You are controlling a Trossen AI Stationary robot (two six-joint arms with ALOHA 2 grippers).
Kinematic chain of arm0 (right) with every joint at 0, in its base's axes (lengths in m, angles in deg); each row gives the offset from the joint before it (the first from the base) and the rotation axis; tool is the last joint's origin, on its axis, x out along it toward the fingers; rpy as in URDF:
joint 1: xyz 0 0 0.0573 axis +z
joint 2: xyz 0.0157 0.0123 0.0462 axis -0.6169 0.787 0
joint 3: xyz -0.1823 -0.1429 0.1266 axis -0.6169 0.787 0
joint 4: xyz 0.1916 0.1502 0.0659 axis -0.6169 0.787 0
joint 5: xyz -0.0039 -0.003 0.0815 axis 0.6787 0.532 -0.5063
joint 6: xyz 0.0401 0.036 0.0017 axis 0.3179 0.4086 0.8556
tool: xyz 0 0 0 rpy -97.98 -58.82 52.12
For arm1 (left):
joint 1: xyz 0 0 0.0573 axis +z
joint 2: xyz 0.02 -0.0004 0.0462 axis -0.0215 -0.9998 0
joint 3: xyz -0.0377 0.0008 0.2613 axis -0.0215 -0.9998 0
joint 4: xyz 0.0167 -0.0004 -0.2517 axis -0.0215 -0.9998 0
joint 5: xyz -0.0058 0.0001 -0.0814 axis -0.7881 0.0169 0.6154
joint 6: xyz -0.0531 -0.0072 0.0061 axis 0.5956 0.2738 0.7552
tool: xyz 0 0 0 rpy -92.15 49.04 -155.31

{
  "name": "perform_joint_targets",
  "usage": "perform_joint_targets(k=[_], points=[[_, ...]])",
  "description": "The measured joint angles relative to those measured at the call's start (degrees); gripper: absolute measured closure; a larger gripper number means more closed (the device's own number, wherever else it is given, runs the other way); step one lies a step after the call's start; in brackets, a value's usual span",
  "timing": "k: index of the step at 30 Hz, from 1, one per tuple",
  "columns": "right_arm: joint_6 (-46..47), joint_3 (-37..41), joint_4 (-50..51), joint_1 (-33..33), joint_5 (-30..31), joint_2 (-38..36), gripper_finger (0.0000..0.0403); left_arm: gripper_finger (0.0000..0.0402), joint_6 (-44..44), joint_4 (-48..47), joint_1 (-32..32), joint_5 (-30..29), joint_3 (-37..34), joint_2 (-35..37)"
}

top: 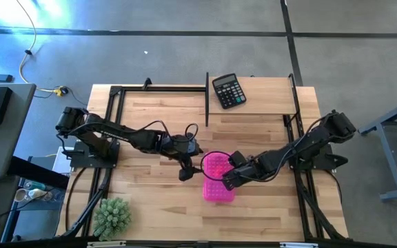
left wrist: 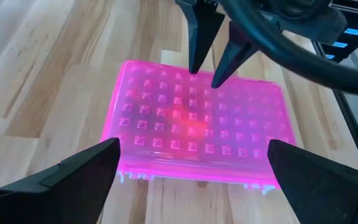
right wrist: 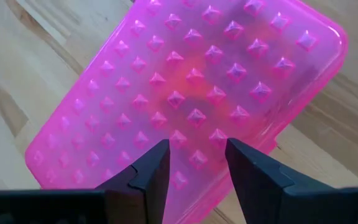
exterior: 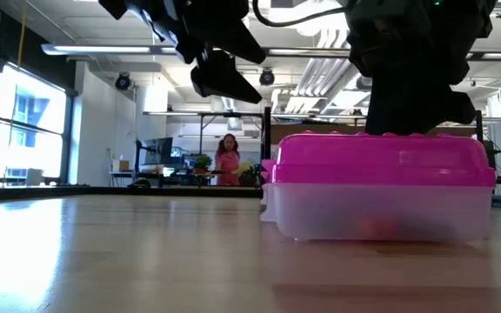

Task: Pack school essentials
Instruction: Close the pink supply box

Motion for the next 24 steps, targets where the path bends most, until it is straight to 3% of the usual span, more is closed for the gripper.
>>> perform_joint_targets(k=[10, 18, 24], points=[[-2.7, -2.6, 3.3, 0.2, 1.2, -0.5, 0.0249, 0.0002, 0.0, -2.7, 0.0, 0.0, 0.0, 0.0], [4.5, -4.3, 17.5, 0.2, 4.2, -0.9, 0.0249, 0.0002, -1.5, -4.2, -1.1, -0.2, -0.2, 0.0], [8.1, -3.8, 19.3, 0.8, -1.7, -0.5, 0.0249, 0.0002, -1.5, -4.2, -2.9, -4.8, -0.2, -0.1]])
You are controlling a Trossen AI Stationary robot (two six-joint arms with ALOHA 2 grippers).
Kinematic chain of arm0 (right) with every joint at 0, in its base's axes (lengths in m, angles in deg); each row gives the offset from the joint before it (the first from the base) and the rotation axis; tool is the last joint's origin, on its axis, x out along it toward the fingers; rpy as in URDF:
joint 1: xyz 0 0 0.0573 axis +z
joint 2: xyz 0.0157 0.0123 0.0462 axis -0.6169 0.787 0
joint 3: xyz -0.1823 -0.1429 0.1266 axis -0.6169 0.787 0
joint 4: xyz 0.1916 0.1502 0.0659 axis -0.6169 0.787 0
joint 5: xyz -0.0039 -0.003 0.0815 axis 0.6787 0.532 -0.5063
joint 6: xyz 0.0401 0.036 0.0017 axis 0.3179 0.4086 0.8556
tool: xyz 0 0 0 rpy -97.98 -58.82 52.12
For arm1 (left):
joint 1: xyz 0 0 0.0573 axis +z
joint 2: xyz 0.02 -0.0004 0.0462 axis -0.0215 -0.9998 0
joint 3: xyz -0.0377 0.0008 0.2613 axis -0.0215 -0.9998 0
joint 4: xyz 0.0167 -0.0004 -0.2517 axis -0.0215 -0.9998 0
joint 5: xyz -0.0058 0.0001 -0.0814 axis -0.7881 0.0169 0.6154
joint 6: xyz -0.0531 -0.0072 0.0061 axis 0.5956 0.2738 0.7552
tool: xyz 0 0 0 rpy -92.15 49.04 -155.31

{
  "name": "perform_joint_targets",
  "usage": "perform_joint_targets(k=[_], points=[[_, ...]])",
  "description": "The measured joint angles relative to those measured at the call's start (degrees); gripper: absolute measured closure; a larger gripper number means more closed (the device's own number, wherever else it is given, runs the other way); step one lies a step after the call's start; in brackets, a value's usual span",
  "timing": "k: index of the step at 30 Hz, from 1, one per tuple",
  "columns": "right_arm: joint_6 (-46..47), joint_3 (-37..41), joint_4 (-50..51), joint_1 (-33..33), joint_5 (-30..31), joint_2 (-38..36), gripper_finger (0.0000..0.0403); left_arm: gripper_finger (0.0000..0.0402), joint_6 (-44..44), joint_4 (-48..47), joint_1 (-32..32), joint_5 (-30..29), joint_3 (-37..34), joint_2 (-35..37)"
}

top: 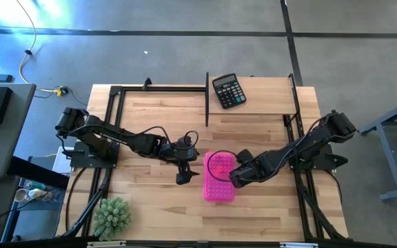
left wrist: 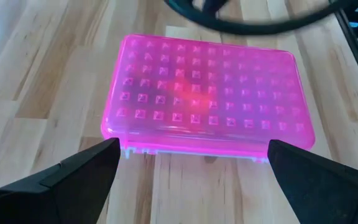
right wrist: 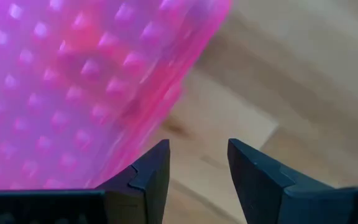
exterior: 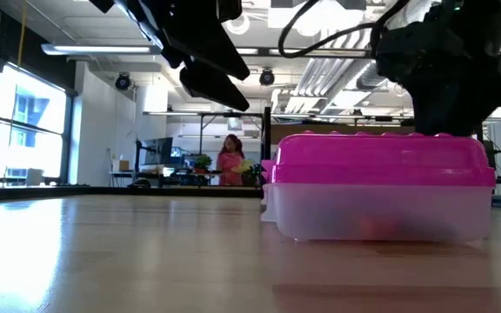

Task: Pack school essentials
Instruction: Close the pink supply box

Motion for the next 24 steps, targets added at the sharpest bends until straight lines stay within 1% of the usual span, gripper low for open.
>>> perform_joint_targets(k=[6, 9, 12, 18, 24], points=[[0.1, 0.0, -5.1, 2.0, -5.4, 3.5, 0.0249, 0.0002, 0.5, -1.6, -0.1, -0.4, 0.0, 0.0], [1.5, 0.0, -6.4, 3.2, -7.0, 5.2, 0.0249, 0.0002, 0.8, -4.0, 0.2, -0.6, -0.1, 0.4], [2.6, 0.0, -8.0, 4.4, -8.4, 6.0, 0.0249, 0.0002, 1.5, -6.5, 0.2, -2.0, -0.1, 1.3], [3.5, 0.0, -14.0, 6.2, -8.6, 6.9, 0.0249, 0.0002, 1.5, -12.3, 0.3, -5.7, -0.1, 5.1], [1.7, 0.0, -21.3, 5.3, -9.4, 10.6, 0.0249, 0.0002, 0.5, -16.4, 1.8, -5.9, 0.0, 9.3]])
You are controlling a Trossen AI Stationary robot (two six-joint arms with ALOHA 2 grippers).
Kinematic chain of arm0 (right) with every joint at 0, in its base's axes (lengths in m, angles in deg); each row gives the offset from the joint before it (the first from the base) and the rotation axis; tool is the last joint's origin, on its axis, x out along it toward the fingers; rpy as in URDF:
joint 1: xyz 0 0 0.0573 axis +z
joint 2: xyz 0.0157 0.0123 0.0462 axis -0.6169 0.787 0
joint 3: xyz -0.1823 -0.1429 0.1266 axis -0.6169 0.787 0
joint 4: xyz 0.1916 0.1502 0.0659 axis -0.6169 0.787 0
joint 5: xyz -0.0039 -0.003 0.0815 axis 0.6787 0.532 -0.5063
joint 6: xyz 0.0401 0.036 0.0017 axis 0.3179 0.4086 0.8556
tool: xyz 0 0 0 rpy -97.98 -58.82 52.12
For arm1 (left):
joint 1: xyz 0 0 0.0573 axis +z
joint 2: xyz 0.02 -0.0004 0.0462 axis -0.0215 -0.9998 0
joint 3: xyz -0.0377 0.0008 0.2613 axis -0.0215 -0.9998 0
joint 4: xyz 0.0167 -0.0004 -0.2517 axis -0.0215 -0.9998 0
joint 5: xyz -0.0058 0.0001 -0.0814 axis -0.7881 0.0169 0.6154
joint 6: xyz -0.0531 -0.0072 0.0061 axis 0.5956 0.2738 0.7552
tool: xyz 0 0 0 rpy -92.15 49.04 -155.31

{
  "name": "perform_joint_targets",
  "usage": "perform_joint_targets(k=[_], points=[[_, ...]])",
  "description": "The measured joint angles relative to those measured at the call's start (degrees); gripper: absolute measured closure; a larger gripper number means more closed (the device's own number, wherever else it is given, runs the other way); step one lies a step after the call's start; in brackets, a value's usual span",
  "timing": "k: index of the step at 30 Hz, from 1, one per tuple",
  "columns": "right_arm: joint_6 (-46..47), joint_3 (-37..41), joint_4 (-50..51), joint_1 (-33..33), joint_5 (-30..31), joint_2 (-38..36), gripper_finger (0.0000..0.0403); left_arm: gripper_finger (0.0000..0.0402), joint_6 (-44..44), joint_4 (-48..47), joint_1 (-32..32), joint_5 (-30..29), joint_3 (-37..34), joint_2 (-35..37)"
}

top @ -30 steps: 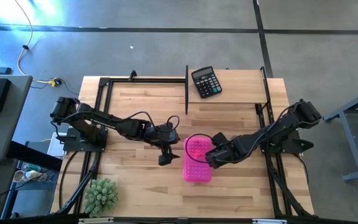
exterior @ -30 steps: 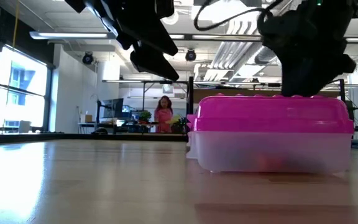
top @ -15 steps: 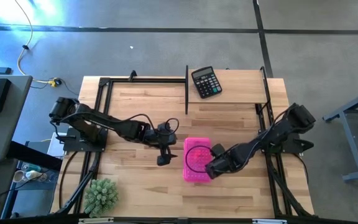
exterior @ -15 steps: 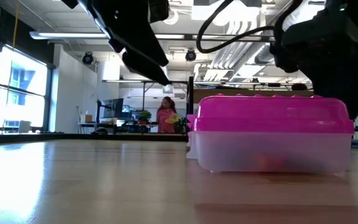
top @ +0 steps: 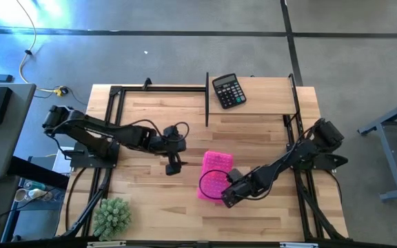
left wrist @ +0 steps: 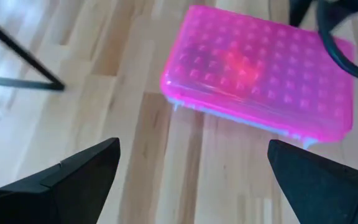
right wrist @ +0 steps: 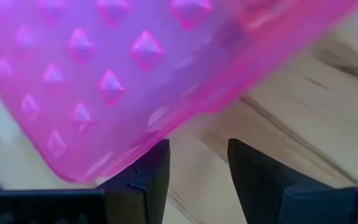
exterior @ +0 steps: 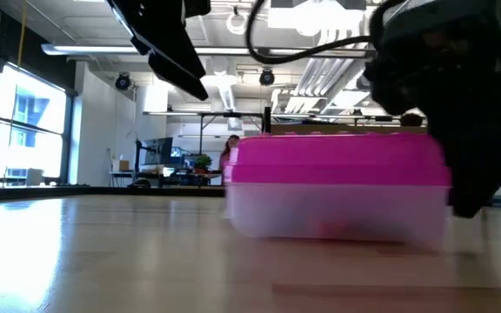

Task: Pack school essentials
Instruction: Close the pink supply box

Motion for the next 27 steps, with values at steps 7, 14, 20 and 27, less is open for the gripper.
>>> perform_joint_targets(k=[7, 14, 20, 27], points=[[-6.1, 0.0, -12.2, -3.0, 1.5, 2.8, 0.0249, 0.0002, -1.2, -4.0, 2.4, -0.7, 0.0, 4.2], [-12.7, 0.0, -19.9, -7.2, 4.2, 4.0, 0.0249, 0.0002, -1.4, -7.6, 4.2, -1.3, 0.0, 6.1], [-16.8, -0.3, -20.1, -10.2, 4.3, 3.2, 0.0249, 0.0002, 0.3, -7.4, 2.9, -0.8, 0.0, 6.1], [-21.3, -2.1, -14.0, -10.5, 3.3, -0.6, 0.0249, 0.0002, 3.5, -4.1, -1.0, -1.8, -0.2, 5.9]])
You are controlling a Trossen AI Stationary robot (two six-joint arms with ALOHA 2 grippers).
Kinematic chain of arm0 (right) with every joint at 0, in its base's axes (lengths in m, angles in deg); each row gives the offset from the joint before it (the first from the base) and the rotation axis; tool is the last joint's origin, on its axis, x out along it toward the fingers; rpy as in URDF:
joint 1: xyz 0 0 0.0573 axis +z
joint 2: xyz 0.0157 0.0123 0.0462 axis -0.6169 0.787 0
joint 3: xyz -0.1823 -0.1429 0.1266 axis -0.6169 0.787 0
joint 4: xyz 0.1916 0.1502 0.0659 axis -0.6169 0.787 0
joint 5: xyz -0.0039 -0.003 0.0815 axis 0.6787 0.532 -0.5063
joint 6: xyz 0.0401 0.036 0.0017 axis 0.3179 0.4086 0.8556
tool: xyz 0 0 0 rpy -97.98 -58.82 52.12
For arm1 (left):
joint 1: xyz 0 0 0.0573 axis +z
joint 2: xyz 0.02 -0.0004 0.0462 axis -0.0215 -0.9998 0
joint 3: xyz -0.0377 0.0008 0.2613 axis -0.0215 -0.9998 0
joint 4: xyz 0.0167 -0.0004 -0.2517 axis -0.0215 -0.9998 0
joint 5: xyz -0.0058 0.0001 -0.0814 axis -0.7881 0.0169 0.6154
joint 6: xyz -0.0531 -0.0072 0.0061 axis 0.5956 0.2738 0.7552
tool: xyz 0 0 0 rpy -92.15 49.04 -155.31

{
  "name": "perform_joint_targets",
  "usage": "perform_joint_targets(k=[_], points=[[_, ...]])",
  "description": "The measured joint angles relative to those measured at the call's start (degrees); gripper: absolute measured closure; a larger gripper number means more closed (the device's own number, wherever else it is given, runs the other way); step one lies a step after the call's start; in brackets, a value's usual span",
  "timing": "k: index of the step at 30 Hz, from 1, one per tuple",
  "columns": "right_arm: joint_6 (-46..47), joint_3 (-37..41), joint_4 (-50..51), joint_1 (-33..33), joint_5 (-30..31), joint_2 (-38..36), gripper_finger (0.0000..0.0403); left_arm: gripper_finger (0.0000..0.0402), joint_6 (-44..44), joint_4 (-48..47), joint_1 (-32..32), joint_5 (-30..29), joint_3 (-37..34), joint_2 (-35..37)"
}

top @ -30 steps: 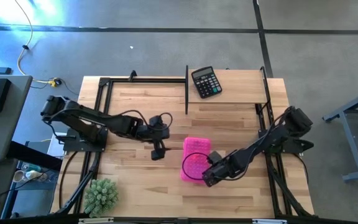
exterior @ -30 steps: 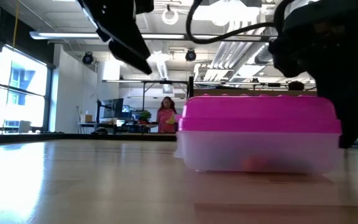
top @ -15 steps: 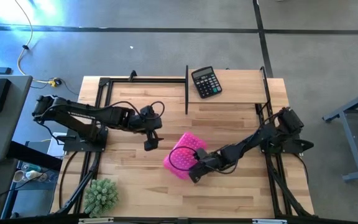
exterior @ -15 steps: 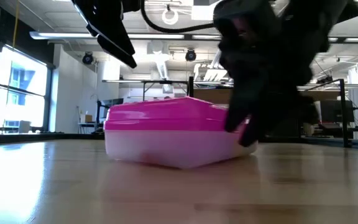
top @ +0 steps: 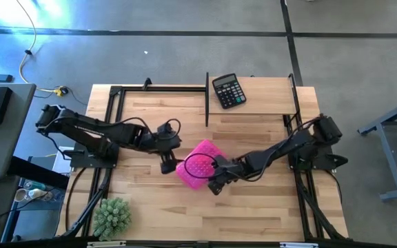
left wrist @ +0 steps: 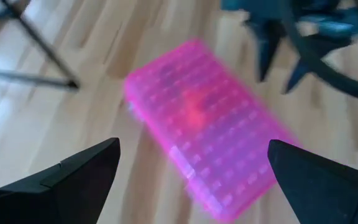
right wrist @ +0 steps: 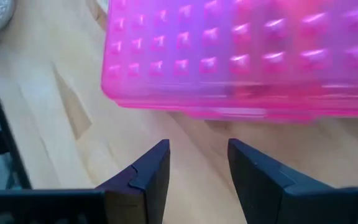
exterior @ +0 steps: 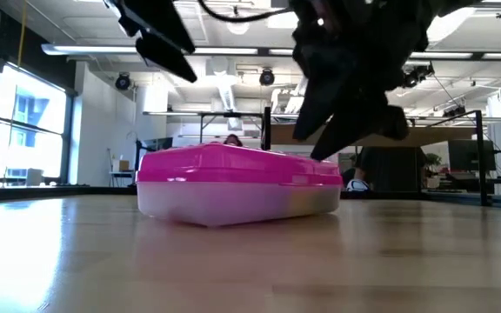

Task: Pack school essentials
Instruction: Close the pink supply box

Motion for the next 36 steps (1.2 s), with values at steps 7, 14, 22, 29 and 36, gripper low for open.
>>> perform_joint_targets(k=[7, 14, 22, 29, 36], points=[[-5.8, 0.0, 6.9, -2.8, 6.0, -7.6, 0.0249, 0.0002, 4.0, 15.5, -4.0, 0.0, -5.7, -1.8], [-16.6, -0.1, 4.5, -10.2, 5.2, -11.3, 0.0249, 0.0002, 4.8, 23.1, -7.4, 0.0, -6.5, -6.0], [-26.1, -0.1, -4.9, -19.2, 0.0, -11.3, 0.0249, 0.0002, 4.6, 32.4, -10.0, 0.0, -6.5, -13.9], [-30.9, -0.1, -10.0, -24.1, -3.1, -10.5, 0.0249, 0.0002, 5.6, 39.1, -11.3, 0.4, -6.4, -19.9], [-31.5, -0.1, -12.0, -24.8, -4.1, -8.3, 0.0249, 0.0002, 7.5, 40.9, -12.0, -0.3, -6.1, -24.1]])
